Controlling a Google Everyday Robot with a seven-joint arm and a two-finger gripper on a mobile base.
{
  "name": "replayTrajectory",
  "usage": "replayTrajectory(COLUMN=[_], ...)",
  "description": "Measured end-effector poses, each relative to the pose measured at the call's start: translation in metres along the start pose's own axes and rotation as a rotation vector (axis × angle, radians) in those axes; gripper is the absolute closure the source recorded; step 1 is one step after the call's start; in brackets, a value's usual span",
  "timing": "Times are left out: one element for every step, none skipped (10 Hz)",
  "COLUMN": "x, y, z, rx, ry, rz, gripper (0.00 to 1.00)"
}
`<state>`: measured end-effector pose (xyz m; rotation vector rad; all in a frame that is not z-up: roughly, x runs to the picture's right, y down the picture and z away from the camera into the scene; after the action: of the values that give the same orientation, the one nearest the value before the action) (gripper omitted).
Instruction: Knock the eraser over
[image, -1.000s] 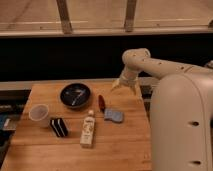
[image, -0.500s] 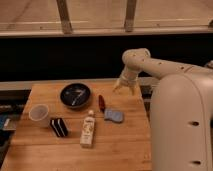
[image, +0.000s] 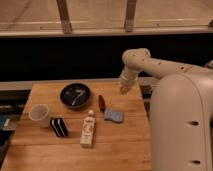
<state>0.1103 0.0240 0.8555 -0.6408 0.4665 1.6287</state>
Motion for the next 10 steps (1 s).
replayTrajectory(x=[0.005, 0.014, 0.025, 0.039, 0.048, 0.056, 0.063, 0.073, 0.073, 0.073], y=[0.010, 0.029, 0.044, 0.065, 0.086, 0.113, 0.129, 0.144, 0.143, 0.144], z=[0.008, 0.018, 0.024, 0.031, 0.036, 0.040, 0.041, 0.038, 0.038, 0.038], rx=[0.003, 0.000, -0.002, -0.007, -0.017, -0.038, -0.052, -0.067, -0.065, -0.066], ry=[0.026, 0.053, 0.072, 0.097, 0.111, 0.123, 0.131, 0.137, 0.138, 0.138], rz=[-0.033, -0.077, -0.111, -0.162, -0.209, -0.267, -0.309, -0.353, -0.353, -0.352], gripper=[1.00, 1.00, 1.00, 1.00, 1.00, 1.00, 1.00, 1.00, 1.00, 1.00])
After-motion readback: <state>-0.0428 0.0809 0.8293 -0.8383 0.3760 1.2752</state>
